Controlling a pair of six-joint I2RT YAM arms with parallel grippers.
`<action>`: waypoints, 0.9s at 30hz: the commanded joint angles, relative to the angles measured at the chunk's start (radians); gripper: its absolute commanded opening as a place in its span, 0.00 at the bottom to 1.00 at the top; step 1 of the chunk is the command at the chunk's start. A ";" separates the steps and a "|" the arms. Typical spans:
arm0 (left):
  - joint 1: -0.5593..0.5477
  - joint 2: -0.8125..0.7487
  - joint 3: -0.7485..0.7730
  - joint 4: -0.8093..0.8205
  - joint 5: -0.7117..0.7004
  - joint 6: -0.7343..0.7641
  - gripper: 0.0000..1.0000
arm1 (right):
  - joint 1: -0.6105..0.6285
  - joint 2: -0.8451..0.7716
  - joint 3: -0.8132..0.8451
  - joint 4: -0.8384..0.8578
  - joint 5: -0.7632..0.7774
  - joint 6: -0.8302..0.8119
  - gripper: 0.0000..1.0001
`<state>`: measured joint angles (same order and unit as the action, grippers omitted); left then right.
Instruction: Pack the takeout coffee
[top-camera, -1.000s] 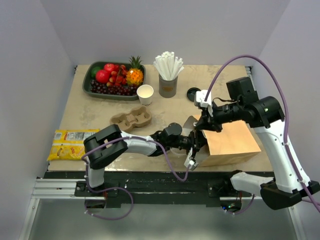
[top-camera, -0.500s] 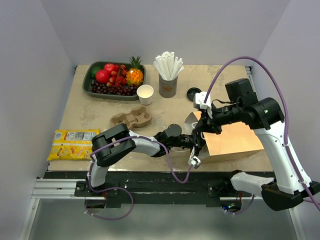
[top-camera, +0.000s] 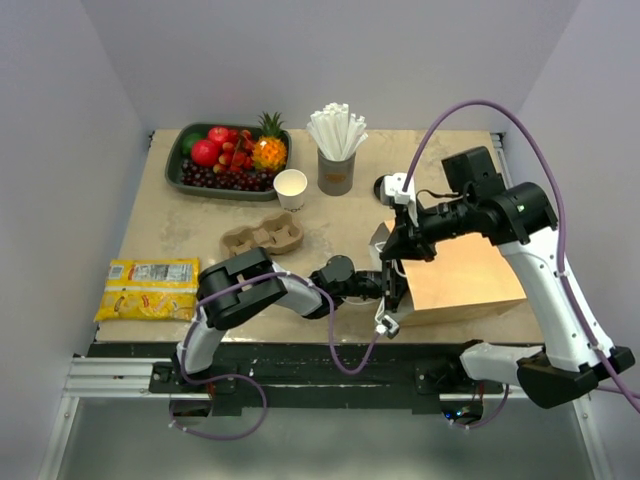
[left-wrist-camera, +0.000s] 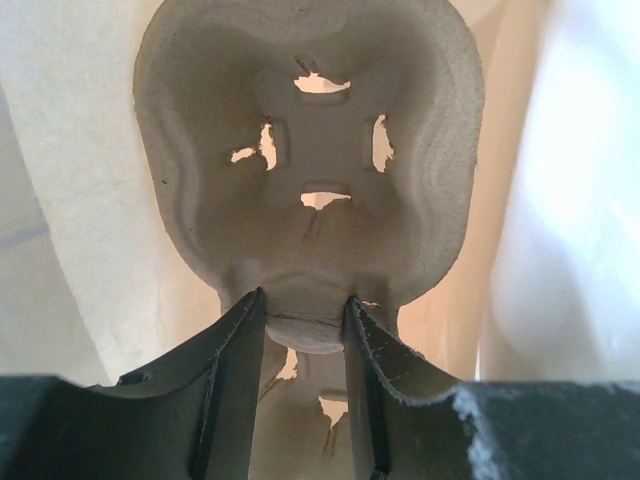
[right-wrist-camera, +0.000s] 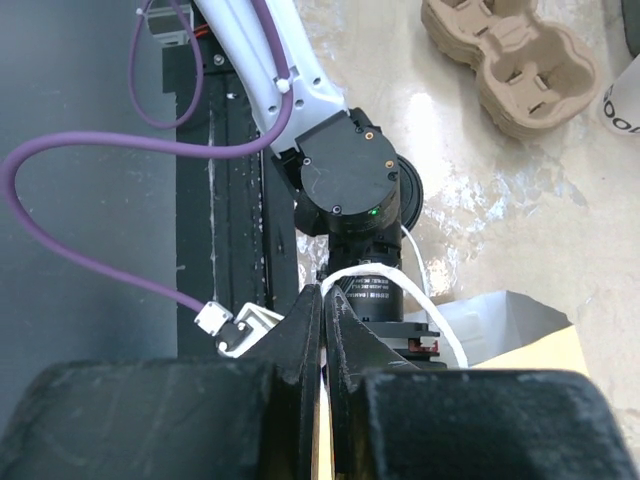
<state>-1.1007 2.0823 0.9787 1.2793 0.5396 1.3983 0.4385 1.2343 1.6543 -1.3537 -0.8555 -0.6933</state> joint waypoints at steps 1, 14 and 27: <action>-0.004 -0.039 -0.020 0.163 0.011 -0.003 0.00 | 0.005 -0.004 0.056 -0.055 -0.033 0.024 0.00; -0.008 -0.243 0.061 -0.225 -0.052 -0.015 0.00 | -0.007 -0.036 0.124 0.191 0.347 0.273 0.00; -0.094 -0.331 0.146 -0.848 -0.346 0.047 0.00 | -0.011 -0.032 0.116 0.335 0.688 0.405 0.47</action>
<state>-1.1694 1.7393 1.0866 0.6281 0.3267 1.4208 0.4309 1.1553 1.7241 -1.0691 -0.3294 -0.3611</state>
